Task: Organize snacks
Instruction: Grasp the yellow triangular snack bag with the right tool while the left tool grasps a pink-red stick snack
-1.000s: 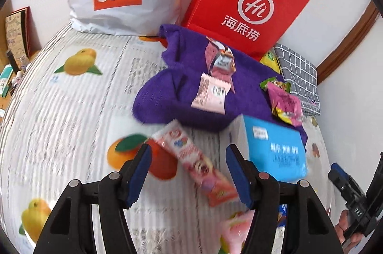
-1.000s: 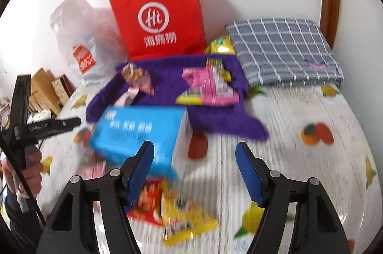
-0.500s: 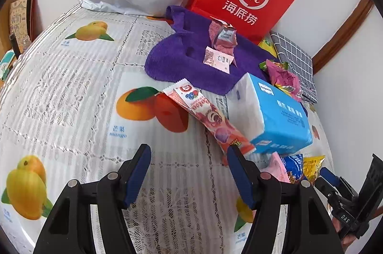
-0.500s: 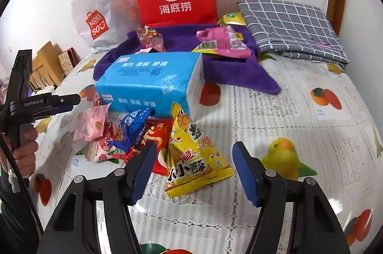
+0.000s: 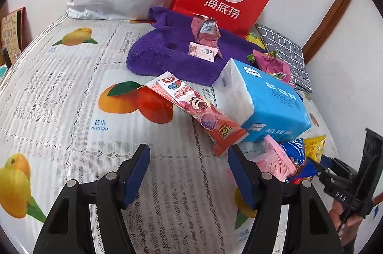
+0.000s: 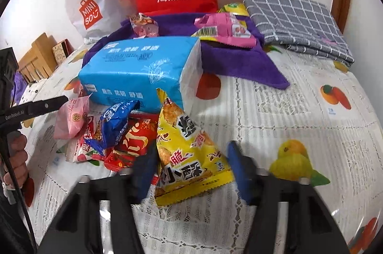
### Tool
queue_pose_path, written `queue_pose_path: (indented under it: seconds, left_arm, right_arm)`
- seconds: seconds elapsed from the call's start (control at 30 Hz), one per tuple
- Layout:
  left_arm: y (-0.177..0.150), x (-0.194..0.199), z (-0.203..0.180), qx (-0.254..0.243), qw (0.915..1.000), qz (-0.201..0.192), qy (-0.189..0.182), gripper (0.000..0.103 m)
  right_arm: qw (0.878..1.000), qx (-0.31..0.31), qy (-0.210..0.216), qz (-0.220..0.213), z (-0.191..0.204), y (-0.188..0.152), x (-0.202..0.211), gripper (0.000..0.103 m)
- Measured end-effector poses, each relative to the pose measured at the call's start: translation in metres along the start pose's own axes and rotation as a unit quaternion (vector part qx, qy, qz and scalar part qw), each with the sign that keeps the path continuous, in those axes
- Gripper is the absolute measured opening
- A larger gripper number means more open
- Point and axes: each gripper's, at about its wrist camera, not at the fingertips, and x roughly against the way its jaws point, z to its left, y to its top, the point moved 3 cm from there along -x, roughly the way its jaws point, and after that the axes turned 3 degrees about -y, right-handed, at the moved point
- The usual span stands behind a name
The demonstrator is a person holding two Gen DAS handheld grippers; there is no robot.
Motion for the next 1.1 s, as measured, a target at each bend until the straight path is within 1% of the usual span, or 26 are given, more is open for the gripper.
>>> queue_pose_path:
  seconds: [0.03, 0.13, 0.27, 0.33, 0.5, 0.67, 0.7, 0.8, 0.93, 1.0, 1.03, 1.07, 1.1]
  left_arm:
    - [0.0, 0.001, 0.0, 0.001, 1.0, -0.002, 0.001, 0.065]
    - [0.0, 0.001, 0.003, 0.008, 1.0, 0.0, -0.003, 0.066]
    - [0.001, 0.0, 0.004, 0.014, 0.9999, -0.002, -0.006, 0.066]
    - [0.001, -0.001, 0.005, 0.015, 0.9999, -0.003, -0.005, 0.066]
    - [0.009, -0.005, 0.008, 0.037, 0.9992, -0.006, -0.013, 0.066]
    - [0.024, -0.017, 0.008, 0.058, 0.9983, 0.003, -0.001, 0.065]
    - [0.028, -0.023, 0.006, 0.061, 0.9981, 0.012, 0.006, 0.065]
    - [0.037, -0.033, 0.0, 0.06, 0.9978, 0.022, 0.016, 0.064]
    - [0.041, -0.042, -0.007, 0.043, 0.998, 0.029, 0.037, 0.056]
    - [0.039, -0.044, -0.009, 0.03, 0.9984, 0.034, 0.033, 0.043]
    - [0.038, -0.043, -0.009, 0.025, 0.9984, 0.033, 0.04, 0.039]
    - [0.036, -0.042, -0.009, 0.017, 0.998, 0.031, 0.051, 0.032]
    - [0.033, -0.04, -0.008, 0.007, 0.9978, 0.03, 0.058, 0.032]
  right_arm:
    - [1.0, 0.005, -0.003, -0.004, 0.0, 0.0, 0.003, 0.047]
    - [0.999, 0.005, -0.029, -0.032, -0.008, 0.001, 0.013, 0.046]
    - [0.998, -0.023, -0.045, -0.036, -0.022, -0.003, 0.01, 0.045]
    - [0.998, -0.041, -0.033, -0.023, -0.028, -0.004, 0.005, 0.044]
    - [0.996, -0.082, -0.004, -0.023, -0.04, -0.005, 0.001, 0.044]
    - [0.996, -0.089, 0.006, -0.021, -0.041, -0.005, -0.001, 0.045]
    - [0.996, -0.089, 0.007, -0.02, -0.041, -0.005, -0.001, 0.045]
    - [0.996, -0.091, 0.01, -0.018, -0.042, -0.006, -0.002, 0.045]
    - [0.995, -0.098, 0.018, -0.019, -0.045, -0.007, -0.002, 0.046]
    - [0.995, -0.098, 0.019, -0.019, -0.045, -0.007, -0.002, 0.046]
    - [0.995, -0.098, 0.019, -0.019, -0.045, -0.007, -0.002, 0.046]
    - [0.995, -0.098, 0.019, -0.019, -0.045, -0.007, -0.002, 0.046]
    - [0.995, -0.099, 0.021, -0.019, -0.045, -0.007, -0.002, 0.046]
